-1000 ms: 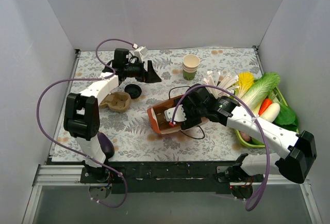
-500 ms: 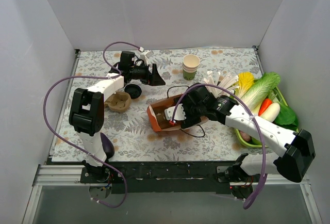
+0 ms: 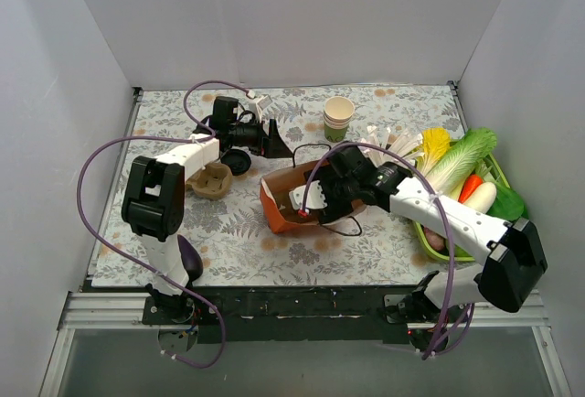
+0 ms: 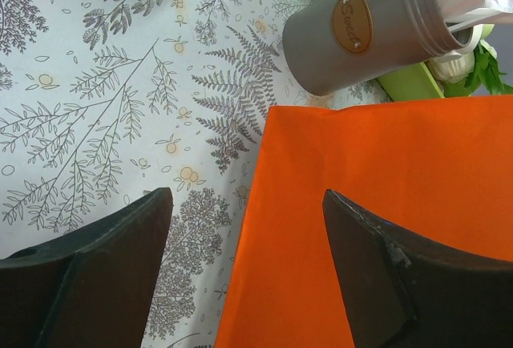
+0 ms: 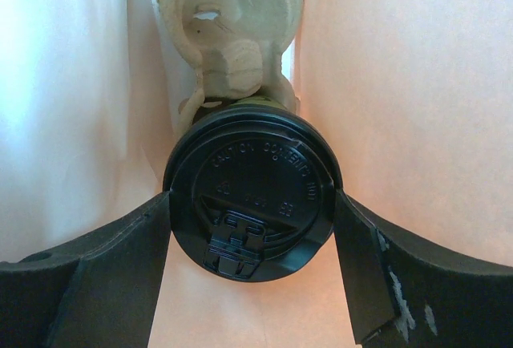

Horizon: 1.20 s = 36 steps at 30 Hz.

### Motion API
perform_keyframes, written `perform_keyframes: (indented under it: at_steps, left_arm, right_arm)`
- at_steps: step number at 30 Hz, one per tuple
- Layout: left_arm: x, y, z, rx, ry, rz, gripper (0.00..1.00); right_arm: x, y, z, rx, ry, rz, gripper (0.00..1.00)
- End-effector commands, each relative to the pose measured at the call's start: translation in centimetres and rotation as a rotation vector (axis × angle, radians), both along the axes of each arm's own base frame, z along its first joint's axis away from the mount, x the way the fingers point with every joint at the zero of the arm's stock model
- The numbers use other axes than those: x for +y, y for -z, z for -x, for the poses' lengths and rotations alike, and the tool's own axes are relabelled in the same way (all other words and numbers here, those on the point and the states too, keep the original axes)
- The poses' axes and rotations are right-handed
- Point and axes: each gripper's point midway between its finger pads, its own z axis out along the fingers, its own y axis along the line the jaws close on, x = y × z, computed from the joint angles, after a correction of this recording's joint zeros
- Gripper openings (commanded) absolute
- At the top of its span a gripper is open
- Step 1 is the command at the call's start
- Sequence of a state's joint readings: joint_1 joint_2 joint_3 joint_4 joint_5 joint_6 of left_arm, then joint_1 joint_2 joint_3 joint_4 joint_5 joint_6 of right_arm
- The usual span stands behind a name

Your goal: Pack the takeout coffee

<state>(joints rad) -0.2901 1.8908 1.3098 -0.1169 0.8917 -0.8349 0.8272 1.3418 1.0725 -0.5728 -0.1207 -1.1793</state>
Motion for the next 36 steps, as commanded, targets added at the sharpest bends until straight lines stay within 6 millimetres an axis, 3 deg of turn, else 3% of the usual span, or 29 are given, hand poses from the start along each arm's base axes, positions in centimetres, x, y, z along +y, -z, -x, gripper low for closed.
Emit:
perform_keyframes:
  at_steps: [1, 10, 14, 15, 19, 36]
  left_arm:
    - [-0.1, -2.8, 0.7, -0.068, 0.027, 0.037, 0.75]
    - [0.0, -3.1, 1.1, -0.068, 0.028, 0.041, 0.75]
    - [0.1, -3.6, 1.3, -0.080, 0.032, 0.039, 0.75]
    - [0.1, -3.6, 1.3, -0.083, 0.036, 0.038, 0.75]
    - [0.2, -4.1, 1.5, -0.104, 0.037, 0.031, 0.76]
    - [1.4, -4.7, 3.7, -0.134, 0.031, -0.006, 0.76]
  right_arm:
    - [0.5, -0.3, 0.1, 0.061, -0.044, 0.011, 0.01]
    - [0.1, 0.3, -0.1, 0.234, -0.088, 0.116, 0.01]
    - [0.6, -0.7, -1.2, 0.312, -0.112, 0.149, 0.01]
    - [0.1, -0.7, -0.5, 0.362, -0.118, 0.173, 0.01]
    - [0.0, -1.0, -0.7, 0.401, -0.157, 0.214, 0.01]
    - [-2.4, 5.5, 2.0, 0.564, -0.160, 0.329, 0.01]
